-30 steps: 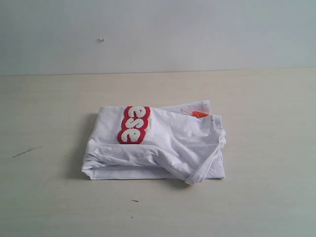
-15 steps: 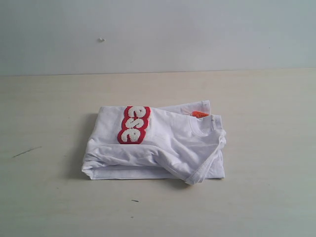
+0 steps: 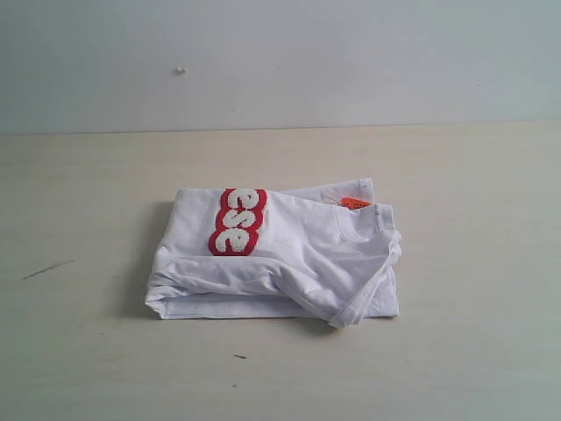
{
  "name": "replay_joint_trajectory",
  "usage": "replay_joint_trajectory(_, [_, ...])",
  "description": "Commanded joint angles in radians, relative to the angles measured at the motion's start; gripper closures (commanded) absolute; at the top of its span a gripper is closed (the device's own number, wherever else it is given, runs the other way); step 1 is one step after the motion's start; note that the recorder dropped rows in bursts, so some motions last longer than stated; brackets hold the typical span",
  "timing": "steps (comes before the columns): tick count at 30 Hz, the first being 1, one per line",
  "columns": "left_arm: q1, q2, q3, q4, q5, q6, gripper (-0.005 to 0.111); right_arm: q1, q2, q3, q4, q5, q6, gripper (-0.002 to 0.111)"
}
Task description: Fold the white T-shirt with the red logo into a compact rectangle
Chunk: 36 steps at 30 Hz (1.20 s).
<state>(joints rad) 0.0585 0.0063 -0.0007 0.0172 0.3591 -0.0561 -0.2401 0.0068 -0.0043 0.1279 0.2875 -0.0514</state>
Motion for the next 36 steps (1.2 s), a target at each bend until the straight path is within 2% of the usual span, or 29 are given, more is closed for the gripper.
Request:
replay_joint_trajectory(1, [0.002,-0.006,0.001,-0.002,-0.017,-0.004,0.003,-0.007,-0.007,0.004,-0.093,-0.005,0.103,0.108])
replay_joint_trajectory(36, [0.002,-0.006,0.001,-0.002,-0.017,-0.004,0.003,-0.007,-0.007,0.004,-0.101,0.039,0.063,0.108])
